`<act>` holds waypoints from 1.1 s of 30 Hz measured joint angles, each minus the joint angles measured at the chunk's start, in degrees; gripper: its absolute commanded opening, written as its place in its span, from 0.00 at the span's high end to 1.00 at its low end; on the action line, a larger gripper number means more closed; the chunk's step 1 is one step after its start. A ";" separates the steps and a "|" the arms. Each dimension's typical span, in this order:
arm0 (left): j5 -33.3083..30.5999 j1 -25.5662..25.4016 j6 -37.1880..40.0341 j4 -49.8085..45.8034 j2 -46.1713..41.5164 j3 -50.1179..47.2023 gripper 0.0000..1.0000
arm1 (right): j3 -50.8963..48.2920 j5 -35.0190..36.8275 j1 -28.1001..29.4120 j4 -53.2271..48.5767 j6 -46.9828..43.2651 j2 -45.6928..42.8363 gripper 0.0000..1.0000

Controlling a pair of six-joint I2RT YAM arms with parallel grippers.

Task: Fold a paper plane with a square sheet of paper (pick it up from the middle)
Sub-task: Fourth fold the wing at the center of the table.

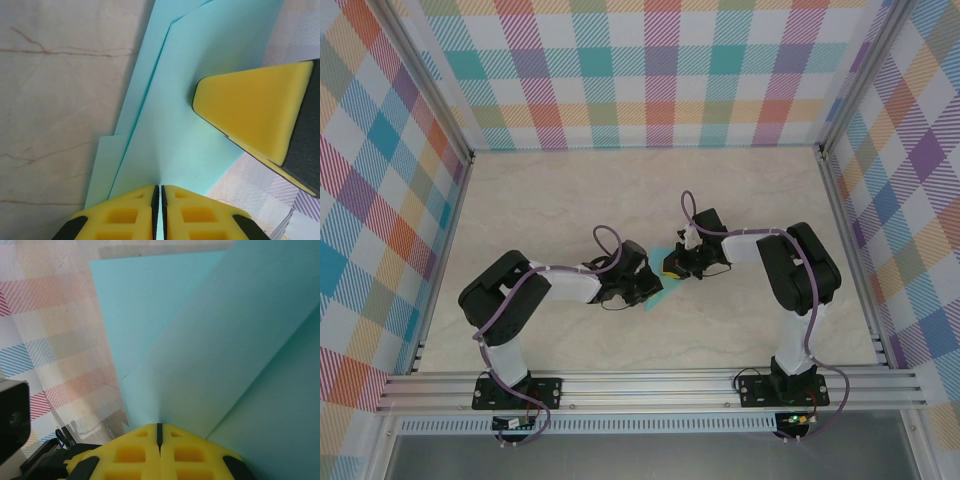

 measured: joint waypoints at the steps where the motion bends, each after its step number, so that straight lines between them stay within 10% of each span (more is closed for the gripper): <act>1: 0.00 -0.07 -0.22 0.92 -0.42 -0.96 0.87 | -0.02 0.00 0.00 0.00 0.00 0.00 1.00; 33: -3.74 -3.91 4.81 -15.23 -14.71 -8.81 0.86 | 0.37 0.13 0.00 -0.92 -0.26 -0.02 1.00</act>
